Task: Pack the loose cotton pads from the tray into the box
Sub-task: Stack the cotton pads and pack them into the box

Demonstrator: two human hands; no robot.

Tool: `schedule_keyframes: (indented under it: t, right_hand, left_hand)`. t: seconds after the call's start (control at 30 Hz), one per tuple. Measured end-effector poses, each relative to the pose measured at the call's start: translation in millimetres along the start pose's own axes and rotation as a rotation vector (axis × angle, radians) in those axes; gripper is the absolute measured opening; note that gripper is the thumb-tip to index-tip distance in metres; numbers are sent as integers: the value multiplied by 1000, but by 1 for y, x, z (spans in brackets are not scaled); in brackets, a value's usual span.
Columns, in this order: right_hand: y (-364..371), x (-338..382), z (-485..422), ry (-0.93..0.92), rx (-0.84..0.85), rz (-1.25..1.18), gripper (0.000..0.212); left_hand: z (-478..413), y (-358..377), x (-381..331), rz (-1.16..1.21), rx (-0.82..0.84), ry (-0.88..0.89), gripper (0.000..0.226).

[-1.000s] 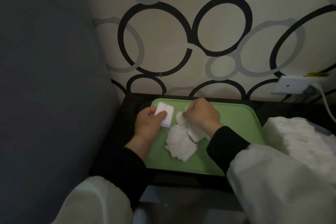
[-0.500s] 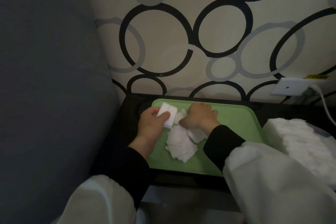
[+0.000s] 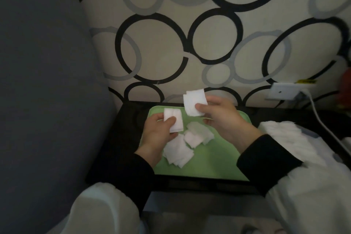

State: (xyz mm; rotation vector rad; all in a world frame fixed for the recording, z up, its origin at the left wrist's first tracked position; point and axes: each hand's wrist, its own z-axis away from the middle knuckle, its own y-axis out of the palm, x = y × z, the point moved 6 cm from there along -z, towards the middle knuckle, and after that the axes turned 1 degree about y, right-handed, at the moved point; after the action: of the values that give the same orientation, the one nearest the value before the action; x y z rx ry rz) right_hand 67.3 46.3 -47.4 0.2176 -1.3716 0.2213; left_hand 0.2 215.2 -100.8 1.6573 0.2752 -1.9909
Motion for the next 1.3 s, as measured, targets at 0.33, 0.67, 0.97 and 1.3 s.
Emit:
schedule_keyframes:
  t: [0.33,0.67,0.97,1.3]
  right_hand:
    - [-26,-16,77,47,13,-158,22]
    - [-44,-20,90,-55,-65,-16,16]
    - [-50,-19,80,-120,-178,38,13]
    - [-55,-12,74,-158,-261,-42,9]
  left_hand:
    - [78,55,-16,70,179,34,19]
    - [104,72,-10,22,285,23,17]
    - [87,80,-3,145,314,-101,23]
    - [77,68,-4,158,384,-95,38]
